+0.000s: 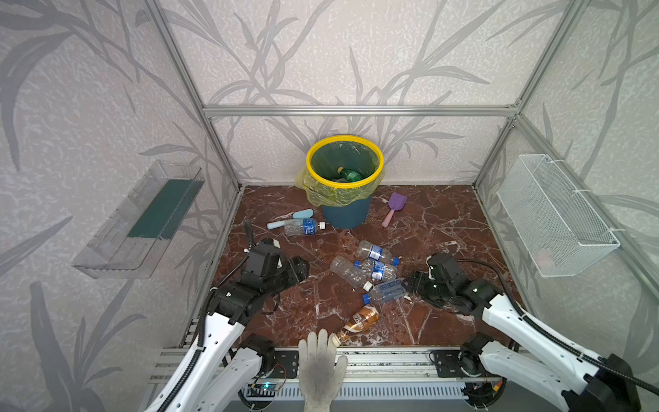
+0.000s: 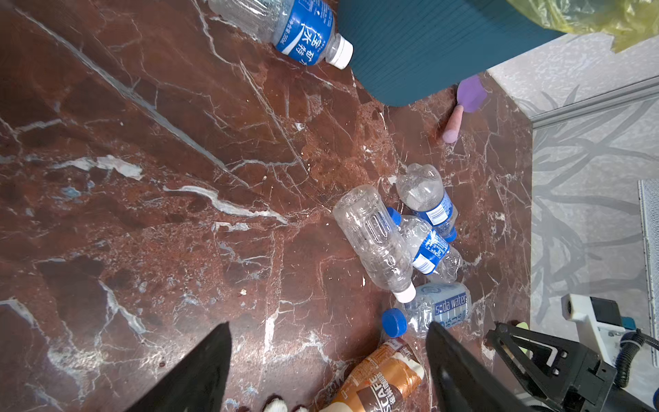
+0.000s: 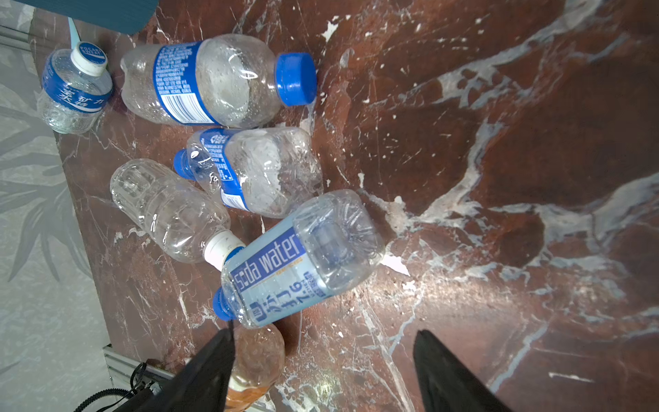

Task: Throw the plastic bottles in the bin
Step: 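Bring the left gripper back toward the pile while the right gripper reaches the orange-label bottle, then lower the right gripper onto the orange-label bottle and grasp it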

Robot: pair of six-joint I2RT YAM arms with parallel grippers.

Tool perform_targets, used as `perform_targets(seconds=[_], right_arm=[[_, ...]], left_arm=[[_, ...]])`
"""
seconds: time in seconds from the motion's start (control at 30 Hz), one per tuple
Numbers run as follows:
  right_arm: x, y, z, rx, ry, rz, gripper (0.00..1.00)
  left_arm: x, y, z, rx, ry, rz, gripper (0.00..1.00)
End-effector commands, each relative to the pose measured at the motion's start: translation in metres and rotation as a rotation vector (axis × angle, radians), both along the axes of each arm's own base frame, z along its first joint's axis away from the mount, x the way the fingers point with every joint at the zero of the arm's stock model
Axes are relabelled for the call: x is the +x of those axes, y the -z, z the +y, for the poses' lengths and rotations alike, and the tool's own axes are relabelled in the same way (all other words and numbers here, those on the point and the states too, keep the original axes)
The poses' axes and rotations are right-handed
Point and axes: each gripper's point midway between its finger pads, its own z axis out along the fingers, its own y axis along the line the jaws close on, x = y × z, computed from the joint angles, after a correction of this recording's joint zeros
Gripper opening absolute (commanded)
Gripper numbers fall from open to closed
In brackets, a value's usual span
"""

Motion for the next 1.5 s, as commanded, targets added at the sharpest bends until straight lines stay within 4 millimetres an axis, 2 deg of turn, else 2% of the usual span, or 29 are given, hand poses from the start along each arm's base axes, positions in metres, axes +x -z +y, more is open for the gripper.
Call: perform_targets(seconds=[0.0,0.23,0.4,0.8,1.03,1.3,1.47], right_arm=[[-0.002,-0.003,0.010,0.025,-0.002,0.013,0.79],[-0.011,0.000,0.032,0.030,-0.012,0.029,0.79],[-0.021,-0.003,0.053,0.028,-0.039,0.032,0.79],[-0.049,0.004,0.102,0.114,-0.008,0.088,0.78],[-0.057,0.005,0.124,0.158,0.028,0.084,0.78],[-0.062,0.026,0.140,0.225,0.083,0.120,0.79],[-0.066,0.035,0.155,0.224,0.060,0.157,0.81]], left_arm=[[-0.002,0.001,-0.005,-0.046,0.003,-0.006,0.85],[-0.009,0.023,-0.006,-0.057,0.006,0.041,0.85],[-0.012,0.029,-0.004,-0.055,-0.002,0.047,0.85],[-0.018,0.033,-0.002,-0.046,0.002,0.053,0.85],[-0.021,0.033,0.001,-0.044,-0.003,0.044,0.85],[-0.020,0.030,0.001,-0.035,0.002,0.034,0.85],[-0.020,0.030,0.002,-0.028,0.004,0.035,0.85]])
